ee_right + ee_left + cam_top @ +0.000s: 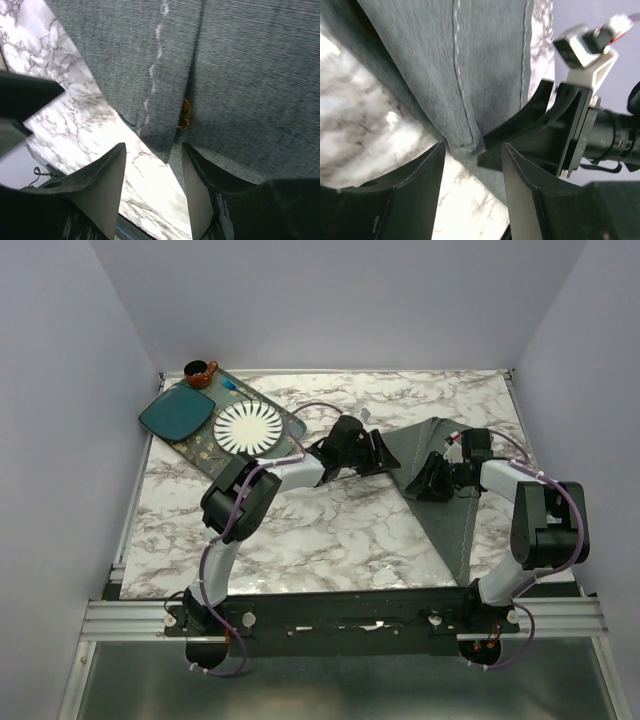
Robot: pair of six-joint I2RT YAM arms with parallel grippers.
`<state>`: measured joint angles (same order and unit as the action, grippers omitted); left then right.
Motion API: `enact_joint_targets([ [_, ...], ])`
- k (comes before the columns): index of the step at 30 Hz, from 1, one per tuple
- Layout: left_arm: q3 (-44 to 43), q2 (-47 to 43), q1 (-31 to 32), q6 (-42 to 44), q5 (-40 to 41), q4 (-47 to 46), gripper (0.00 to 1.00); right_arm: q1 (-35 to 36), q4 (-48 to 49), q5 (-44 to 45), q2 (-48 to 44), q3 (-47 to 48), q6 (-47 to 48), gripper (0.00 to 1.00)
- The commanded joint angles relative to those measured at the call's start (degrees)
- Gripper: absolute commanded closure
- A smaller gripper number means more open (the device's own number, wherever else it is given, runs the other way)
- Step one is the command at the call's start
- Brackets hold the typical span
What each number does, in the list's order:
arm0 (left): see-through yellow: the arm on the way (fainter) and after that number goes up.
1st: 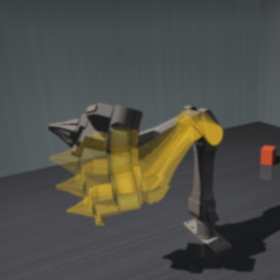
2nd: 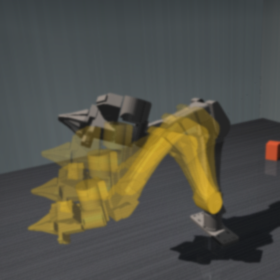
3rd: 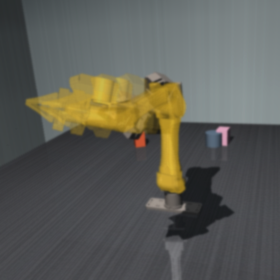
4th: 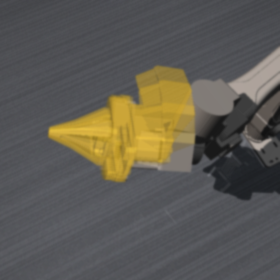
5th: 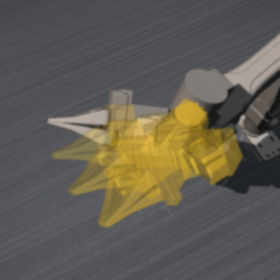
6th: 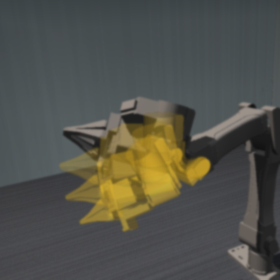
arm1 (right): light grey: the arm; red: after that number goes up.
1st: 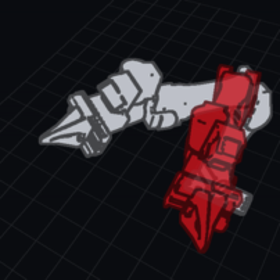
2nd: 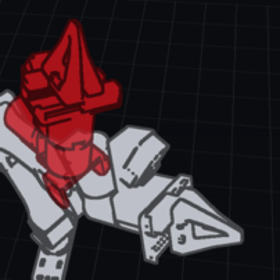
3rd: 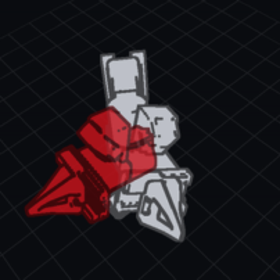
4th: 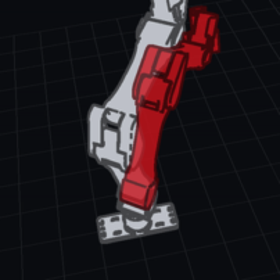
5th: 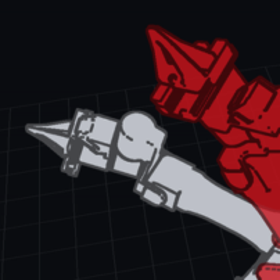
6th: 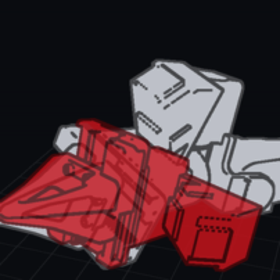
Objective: Fold the napkin, place the utensils inside, and roll it up
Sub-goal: Fold the napkin
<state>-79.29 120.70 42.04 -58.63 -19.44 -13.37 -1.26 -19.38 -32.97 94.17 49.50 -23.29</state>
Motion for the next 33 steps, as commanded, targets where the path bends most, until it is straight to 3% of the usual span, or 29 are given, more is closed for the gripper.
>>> enact_joint_targets([
  [1, -2.97, 1.63, -3.45, -2.18, -2.35, -5.35, 0.48, 0.82, 2.76, -2.97, 0.75, -0.72, -0.09, 0.46],
  [6, -8.42, 5.59, -5.74, -2.98, -3.41, -5.01, 0.48, 0.9, 3.12, -2.71, 0.66, -1.5, -0.36, 0.5],
  [16, -10.1, 9.11, -6.01, -5.27, -7.19, -11.07, 0.57, 0.91, 3.47, -1.92, 1.54, -1.07, -0.18, 0.58],
  [25, -6.85, 6.74, -5.92, -3.95, -9.03, -11.77, 0.57, 0.91, -0.91, 3.08, 0.4, 3.94, 2.37, 0.81],
  [33, 0.44, 0.85, -5.22, -1.14, -9.12, -10.98, 0.6, 0.91, -3.38, 7.13, 0.13, 7.63, 5.18, 0.89],
])
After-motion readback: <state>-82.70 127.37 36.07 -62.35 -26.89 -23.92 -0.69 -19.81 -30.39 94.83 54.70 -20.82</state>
